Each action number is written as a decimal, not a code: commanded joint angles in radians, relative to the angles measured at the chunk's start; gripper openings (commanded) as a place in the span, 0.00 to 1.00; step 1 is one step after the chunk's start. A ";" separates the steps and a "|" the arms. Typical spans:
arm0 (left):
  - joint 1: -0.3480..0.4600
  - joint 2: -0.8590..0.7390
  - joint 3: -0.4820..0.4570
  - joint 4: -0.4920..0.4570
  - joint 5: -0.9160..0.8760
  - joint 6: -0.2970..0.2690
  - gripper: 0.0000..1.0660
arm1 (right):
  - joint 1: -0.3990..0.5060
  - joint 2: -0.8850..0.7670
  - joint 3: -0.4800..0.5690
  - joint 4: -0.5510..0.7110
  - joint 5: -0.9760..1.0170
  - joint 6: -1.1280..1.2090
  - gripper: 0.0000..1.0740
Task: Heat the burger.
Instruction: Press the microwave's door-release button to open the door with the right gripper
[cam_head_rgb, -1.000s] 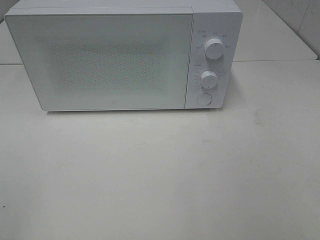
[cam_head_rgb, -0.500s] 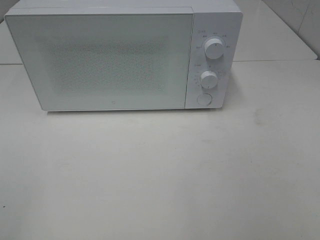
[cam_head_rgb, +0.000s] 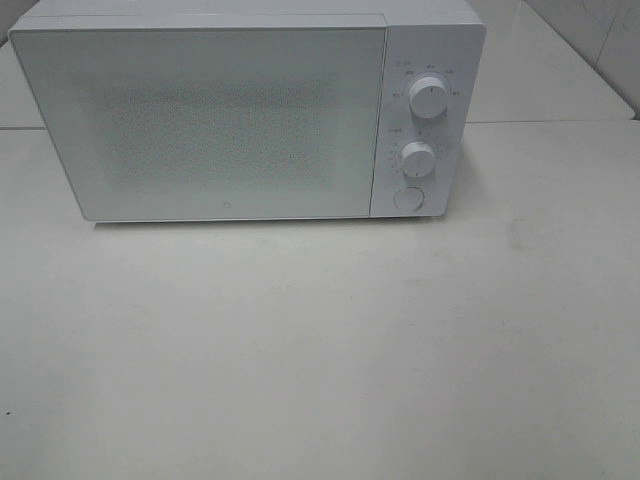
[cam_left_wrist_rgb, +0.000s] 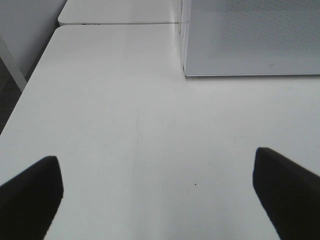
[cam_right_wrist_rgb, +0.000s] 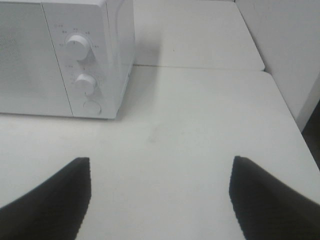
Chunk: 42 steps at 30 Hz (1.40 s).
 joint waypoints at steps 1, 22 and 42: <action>0.000 -0.021 0.002 0.001 -0.001 -0.001 0.92 | -0.003 0.036 0.031 0.004 -0.122 0.004 0.70; 0.000 -0.021 0.002 0.001 -0.001 -0.001 0.92 | 0.004 0.378 0.177 0.004 -0.716 0.016 0.70; 0.000 -0.021 0.002 0.001 -0.001 -0.001 0.92 | 0.004 0.727 0.177 -0.001 -1.281 0.022 0.70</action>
